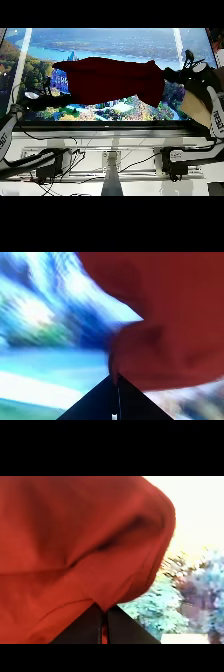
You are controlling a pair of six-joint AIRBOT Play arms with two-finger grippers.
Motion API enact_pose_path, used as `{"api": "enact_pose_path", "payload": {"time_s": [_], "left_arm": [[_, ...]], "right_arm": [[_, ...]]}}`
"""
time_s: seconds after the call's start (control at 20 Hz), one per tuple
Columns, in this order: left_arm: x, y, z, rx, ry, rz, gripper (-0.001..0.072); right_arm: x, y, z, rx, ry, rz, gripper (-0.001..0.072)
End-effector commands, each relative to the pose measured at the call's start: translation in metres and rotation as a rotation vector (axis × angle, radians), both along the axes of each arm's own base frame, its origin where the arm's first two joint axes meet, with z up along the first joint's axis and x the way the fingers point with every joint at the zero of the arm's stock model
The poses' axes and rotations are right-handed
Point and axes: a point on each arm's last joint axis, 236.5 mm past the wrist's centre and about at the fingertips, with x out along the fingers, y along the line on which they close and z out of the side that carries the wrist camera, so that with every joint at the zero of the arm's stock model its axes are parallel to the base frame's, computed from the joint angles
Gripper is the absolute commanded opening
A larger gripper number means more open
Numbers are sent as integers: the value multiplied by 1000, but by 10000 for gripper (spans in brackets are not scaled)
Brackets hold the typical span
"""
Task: Fold the clothes and pants, and hang the long-sleeved shirts on hangers.
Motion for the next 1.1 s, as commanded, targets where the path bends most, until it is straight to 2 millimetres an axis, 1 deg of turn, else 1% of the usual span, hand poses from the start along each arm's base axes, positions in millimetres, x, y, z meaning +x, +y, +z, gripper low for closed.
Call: {"api": "enact_pose_path", "payload": {"time_s": [0.0, 0.05, 0.1, 0.15, 0.2, 0.25, 0.3, 0.35, 0.4, 0.45, 0.5, 0.55, 0.6, 0.65, 0.7, 0.75, 0.8, 0.85, 0.9, 0.95, 1.0, 1.05], "left_arm": [[62, 4, 106, -23, -246, -16, 16], [80, 13, 152, -1, -356, -12, 16], [93, 24, 205, 31, -481, 3, 16], [99, 35, 257, 65, -598, 20, 16], [99, 48, 314, 107, -726, 46, 16], [91, 60, 370, 154, -852, 81, 16], [78, 71, 420, 202, -970, 127, 16], [59, 83, 469, 253, -1096, 189, 16], [36, 93, 511, 298, -1208, 256, 17], [7, 101, 549, 344, -1322, 332, 17], [-22, 106, 580, 381, -1415, 391, 17], [-53, 107, 607, 418, -1504, 445, 17], [-83, 108, 629, 469, -1580, 492, 16], [-108, 108, 644, 534, -1636, 525, 17], [-128, 108, 654, 603, -1674, 548, 16], [-145, 106, 660, 659, -1700, 562, 16], [-156, 105, 664, 701, -1717, 569, 16], [-161, 103, 665, 723, -1721, 568, 16], [-158, 103, 663, 732, -1708, 559, 16], [-144, 106, 650, 754, -1650, 521, 16], [-123, 108, 628, 764, -1559, 462, 16], [-96, 110, 596, 753, -1433, 383, 16]], "right_arm": [[-2, 3, 83, -93, -150, 131, 10], [-2, 1, 119, -130, -223, 136, 10], [-3, -2, 156, -169, -299, 136, 11], [-8, -3, 198, -208, -390, 131, 10], [-16, -2, 240, -241, -483, 124, 11], [-28, 0, 287, -272, -587, 115, 11], [-43, 2, 332, -301, -693, 101, 11], [-64, 7, 379, -329, -810, 85, 11], [-89, 12, 425, -354, -928, 68, 11], [-115, 18, 464, -367, -1033, 54, 11], [-147, 27, 502, -373, -1141, 45, 11], [-177, 36, 530, -375, -1229, 42, 11], [-209, 45, 556, -378, -1314, 39, 11], [-236, 51, 574, -387, -1379, 35, 11], [-262, 57, 588, -402, -1433, 31, 11], [-281, 60, 596, -420, -1470, 27, 11], [-293, 62, 599, -426, -1491, 25, 10], [-299, 64, 600, -429, -1499, 27, 10], [-297, 64, 598, -428, -1486, 33, 10], [-287, 63, 590, -426, -1454, 42, 10], [-270, 62, 576, -417, -1391, 63, 10], [-249, 61, 555, -405, -1305, 93, 10]]}}
